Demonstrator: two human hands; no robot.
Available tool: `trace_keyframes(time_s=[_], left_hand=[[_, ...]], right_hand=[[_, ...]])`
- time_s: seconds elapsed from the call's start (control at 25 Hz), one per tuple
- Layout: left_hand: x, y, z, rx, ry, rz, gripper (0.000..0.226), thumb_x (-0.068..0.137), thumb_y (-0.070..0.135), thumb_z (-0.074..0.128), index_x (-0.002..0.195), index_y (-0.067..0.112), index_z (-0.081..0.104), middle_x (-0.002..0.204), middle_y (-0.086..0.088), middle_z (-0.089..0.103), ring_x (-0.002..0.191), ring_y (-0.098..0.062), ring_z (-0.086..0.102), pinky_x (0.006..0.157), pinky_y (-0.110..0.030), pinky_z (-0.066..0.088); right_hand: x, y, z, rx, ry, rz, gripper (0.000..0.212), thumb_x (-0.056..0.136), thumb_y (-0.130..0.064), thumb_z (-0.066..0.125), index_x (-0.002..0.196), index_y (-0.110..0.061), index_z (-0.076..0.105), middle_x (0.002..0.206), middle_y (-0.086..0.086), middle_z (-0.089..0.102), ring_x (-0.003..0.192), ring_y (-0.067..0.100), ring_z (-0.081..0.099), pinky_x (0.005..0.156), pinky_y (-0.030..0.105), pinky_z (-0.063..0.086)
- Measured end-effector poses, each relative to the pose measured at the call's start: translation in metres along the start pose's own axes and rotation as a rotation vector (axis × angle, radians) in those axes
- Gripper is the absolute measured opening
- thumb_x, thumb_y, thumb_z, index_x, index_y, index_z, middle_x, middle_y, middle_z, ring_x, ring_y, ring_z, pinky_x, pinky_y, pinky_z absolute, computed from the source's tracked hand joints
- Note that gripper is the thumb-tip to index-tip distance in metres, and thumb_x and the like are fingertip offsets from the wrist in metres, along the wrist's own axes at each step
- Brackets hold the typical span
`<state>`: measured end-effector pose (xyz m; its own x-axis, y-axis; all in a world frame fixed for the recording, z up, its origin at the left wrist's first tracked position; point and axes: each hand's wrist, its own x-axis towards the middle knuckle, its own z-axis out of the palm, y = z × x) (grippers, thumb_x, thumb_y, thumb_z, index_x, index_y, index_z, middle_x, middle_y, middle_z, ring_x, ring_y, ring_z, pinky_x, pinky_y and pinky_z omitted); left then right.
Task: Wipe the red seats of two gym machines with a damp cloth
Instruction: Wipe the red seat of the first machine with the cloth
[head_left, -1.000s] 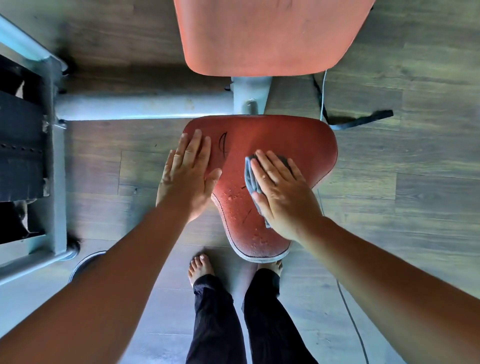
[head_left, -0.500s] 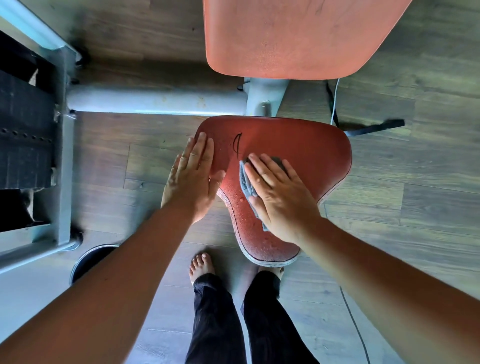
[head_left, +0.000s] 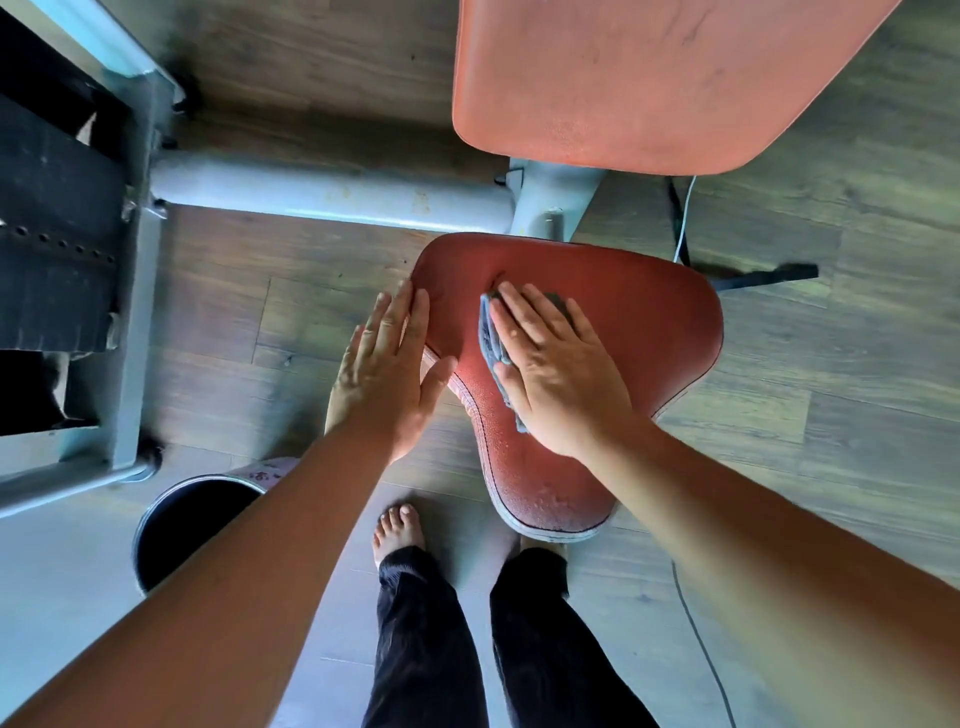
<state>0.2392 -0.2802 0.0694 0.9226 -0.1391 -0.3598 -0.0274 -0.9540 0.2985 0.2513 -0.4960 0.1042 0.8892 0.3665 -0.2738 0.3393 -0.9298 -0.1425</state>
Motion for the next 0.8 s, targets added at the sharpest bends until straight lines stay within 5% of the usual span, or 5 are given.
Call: trace_keyframes(time_s=[0.2,0.48,0.72,0.8], left_hand=[[-0.010,0.002,0.008,-0.019,0.038,-0.065,0.080,0.103,0.064,0.020,0.165,0.018,-0.002,0.175,0.001,-0.001,0.161,-0.021,0.001,0.129,-0.041,0.008],[-0.029,0.022,0.019,-0.121,0.082,-0.184,0.079,0.105,0.057,0.031,0.165,0.015,0.003,0.173,-0.006,0.013,0.160,-0.023,0.011,0.128,-0.040,0.012],[-0.028,0.018,0.027,-0.130,0.101,-0.177,0.080,0.104,0.058,0.028,0.166,0.016,0.002,0.173,-0.007,0.014,0.160,-0.022,0.014,0.129,-0.044,0.018],[-0.029,0.018,0.029,-0.137,0.116,-0.173,0.078,0.105,0.057,0.030,0.166,0.015,0.004,0.173,-0.006,0.014,0.160,-0.022,0.013,0.129,-0.044,0.018]], right_hand=[[0.101,0.000,0.001,-0.009,-0.013,0.064,0.063,0.104,-0.045,0.024,0.161,-0.018,0.018,0.169,-0.001,0.021,0.156,0.020,0.018,0.127,0.048,0.011],[0.004,0.018,0.004,-0.037,-0.042,-0.251,0.064,0.102,-0.043,0.029,0.160,-0.018,0.022,0.169,-0.002,0.019,0.156,0.019,0.019,0.126,0.047,0.017],[0.111,-0.011,-0.004,-0.041,0.006,-0.084,0.061,0.104,-0.042,0.030,0.160,-0.018,0.024,0.168,0.000,0.025,0.154,0.023,0.023,0.126,0.049,0.016],[0.077,-0.015,-0.003,-0.056,-0.003,-0.199,0.063,0.103,-0.044,0.030,0.160,-0.019,0.022,0.169,-0.001,0.022,0.155,0.022,0.022,0.126,0.048,0.016]])
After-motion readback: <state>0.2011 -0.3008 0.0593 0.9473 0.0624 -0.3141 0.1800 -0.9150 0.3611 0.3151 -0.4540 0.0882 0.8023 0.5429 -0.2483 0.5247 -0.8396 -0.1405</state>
